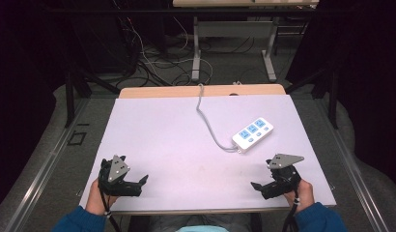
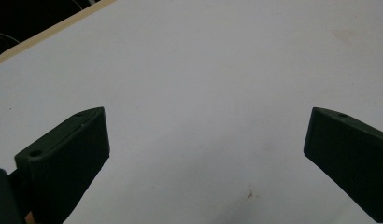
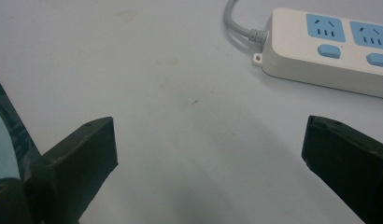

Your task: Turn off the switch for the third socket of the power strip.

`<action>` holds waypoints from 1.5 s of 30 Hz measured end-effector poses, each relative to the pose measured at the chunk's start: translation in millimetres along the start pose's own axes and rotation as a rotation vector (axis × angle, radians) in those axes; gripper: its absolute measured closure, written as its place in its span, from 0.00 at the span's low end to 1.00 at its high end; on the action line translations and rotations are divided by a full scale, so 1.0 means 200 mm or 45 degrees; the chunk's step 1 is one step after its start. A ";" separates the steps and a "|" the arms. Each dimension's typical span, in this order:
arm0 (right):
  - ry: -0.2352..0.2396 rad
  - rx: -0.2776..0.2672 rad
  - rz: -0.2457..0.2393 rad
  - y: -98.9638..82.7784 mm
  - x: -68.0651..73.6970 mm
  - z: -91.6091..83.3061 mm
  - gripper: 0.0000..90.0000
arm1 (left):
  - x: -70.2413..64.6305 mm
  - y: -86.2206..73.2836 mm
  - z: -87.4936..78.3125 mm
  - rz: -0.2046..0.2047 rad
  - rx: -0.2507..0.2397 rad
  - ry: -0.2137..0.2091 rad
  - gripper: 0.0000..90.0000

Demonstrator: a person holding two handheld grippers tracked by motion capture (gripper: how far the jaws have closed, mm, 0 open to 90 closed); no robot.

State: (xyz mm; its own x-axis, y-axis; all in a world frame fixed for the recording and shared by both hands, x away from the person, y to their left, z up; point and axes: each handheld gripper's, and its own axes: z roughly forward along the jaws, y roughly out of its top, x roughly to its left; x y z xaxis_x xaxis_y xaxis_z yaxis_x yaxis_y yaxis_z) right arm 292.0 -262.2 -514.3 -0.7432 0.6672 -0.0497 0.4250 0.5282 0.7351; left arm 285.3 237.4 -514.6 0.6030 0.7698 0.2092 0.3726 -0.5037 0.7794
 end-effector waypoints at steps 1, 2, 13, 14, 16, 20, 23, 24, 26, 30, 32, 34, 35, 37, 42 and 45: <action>-0.004 -0.004 0.001 0.00 0.00 0.00 0.03 | 0.00 0.00 0.00 0.000 0.000 0.000 0.00; -0.002 -0.003 0.007 0.00 0.00 0.00 0.03 | 0.00 0.00 0.00 -0.013 0.006 -0.013 0.00; -0.001 -0.016 -0.004 0.00 0.00 0.00 0.04 | -0.01 0.00 0.00 -0.005 0.013 -0.013 0.01; 0.001 -0.012 0.006 0.00 0.00 0.00 0.03 | -0.01 0.00 0.00 -0.005 0.011 -0.007 0.01; -0.008 -0.026 0.015 0.00 -0.01 0.00 0.03 | -0.01 0.00 0.01 -0.009 0.022 -0.006 0.01; -0.009 -0.021 0.036 0.00 -0.02 0.00 0.03 | -0.01 0.00 0.01 -0.007 0.018 -0.012 0.01; -0.025 -0.032 0.037 0.01 -0.02 0.00 0.03 | -0.01 0.01 0.01 -0.002 0.025 -0.018 0.01; -0.025 -0.032 0.037 0.01 -0.02 0.00 0.03 | -0.01 0.01 0.01 -0.002 0.025 -0.018 0.01; -0.019 -0.034 0.018 0.03 -0.02 0.01 0.03 | -0.01 0.00 0.01 -0.003 0.025 -0.019 0.01; -0.021 -0.028 0.023 0.04 -0.03 0.02 0.03 | -0.01 0.01 0.02 -0.001 0.033 -0.022 0.01; -0.033 -0.027 0.029 0.04 -0.03 0.02 0.03 | -0.01 0.01 0.02 0.000 0.034 -0.020 0.01; -0.023 -0.036 0.037 0.05 -0.03 0.02 0.03 | -0.01 0.00 0.02 -0.001 0.033 -0.014 0.01; -0.034 -0.027 0.034 0.06 -0.03 0.02 0.03 | -0.01 0.00 0.01 -0.004 0.029 -0.004 0.01; -0.047 -0.029 0.033 0.07 -0.03 0.02 0.03 | 0.00 0.00 0.01 -0.005 0.031 -0.009 0.01; -0.037 -0.019 0.032 0.08 -0.06 0.03 0.02 | -0.01 0.01 0.01 0.003 0.033 -0.010 0.01; -0.036 -0.003 0.056 0.09 -0.06 0.03 0.02 | -0.01 0.01 0.02 0.003 0.040 -0.010 0.01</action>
State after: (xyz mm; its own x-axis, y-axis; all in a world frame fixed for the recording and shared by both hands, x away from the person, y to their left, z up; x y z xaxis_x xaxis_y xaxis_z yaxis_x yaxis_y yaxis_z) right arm 311.0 -257.7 -505.1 -0.7087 0.7046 -0.0362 0.4557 0.4964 0.7388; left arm 287.5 234.5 -515.7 0.6095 0.7654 0.2065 0.3927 -0.5178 0.7601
